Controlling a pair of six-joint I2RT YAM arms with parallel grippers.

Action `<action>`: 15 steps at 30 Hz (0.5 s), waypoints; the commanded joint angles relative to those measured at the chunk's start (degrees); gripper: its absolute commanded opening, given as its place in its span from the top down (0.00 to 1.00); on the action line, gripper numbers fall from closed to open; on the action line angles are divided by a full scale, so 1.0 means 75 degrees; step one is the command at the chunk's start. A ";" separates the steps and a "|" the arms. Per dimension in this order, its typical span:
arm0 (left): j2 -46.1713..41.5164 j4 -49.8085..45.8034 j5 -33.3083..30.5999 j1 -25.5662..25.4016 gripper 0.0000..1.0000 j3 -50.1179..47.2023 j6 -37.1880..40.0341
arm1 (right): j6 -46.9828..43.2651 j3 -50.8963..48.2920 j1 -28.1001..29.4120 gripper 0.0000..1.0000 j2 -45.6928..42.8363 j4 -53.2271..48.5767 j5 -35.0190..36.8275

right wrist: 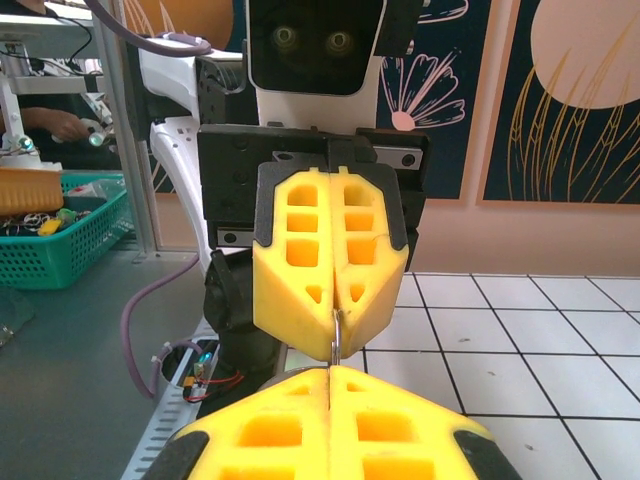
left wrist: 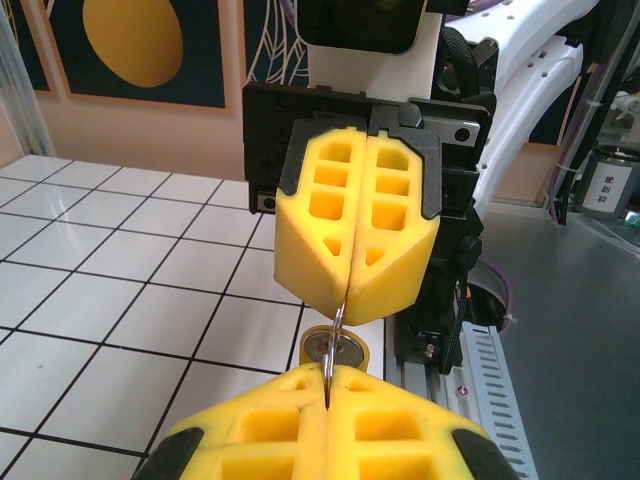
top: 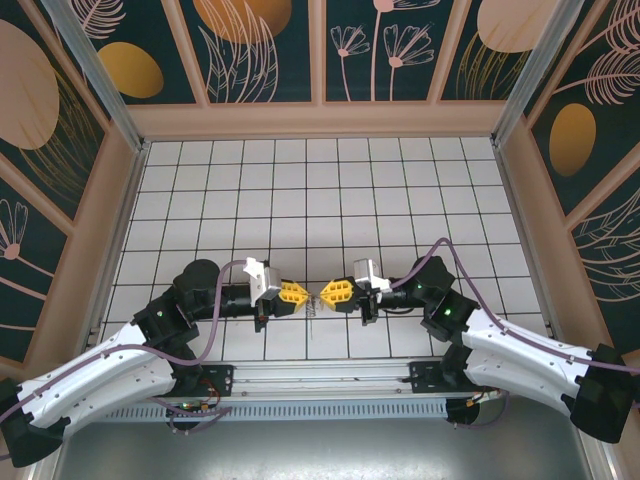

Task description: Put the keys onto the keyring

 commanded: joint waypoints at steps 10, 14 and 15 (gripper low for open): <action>-0.0056 0.0298 0.0041 -0.0023 1.00 0.0216 0.0019 | 0.0134 0.0071 0.0007 1.00 0.0141 0.0519 -0.0446; -0.0056 0.0300 0.0039 -0.0024 1.00 0.0215 0.0024 | 0.0144 0.0086 0.0003 1.00 0.0155 0.0500 -0.0473; -0.0055 0.0297 0.0048 -0.0022 1.00 0.0221 0.0033 | 0.0144 0.0091 0.0007 1.00 0.0151 0.0499 -0.0476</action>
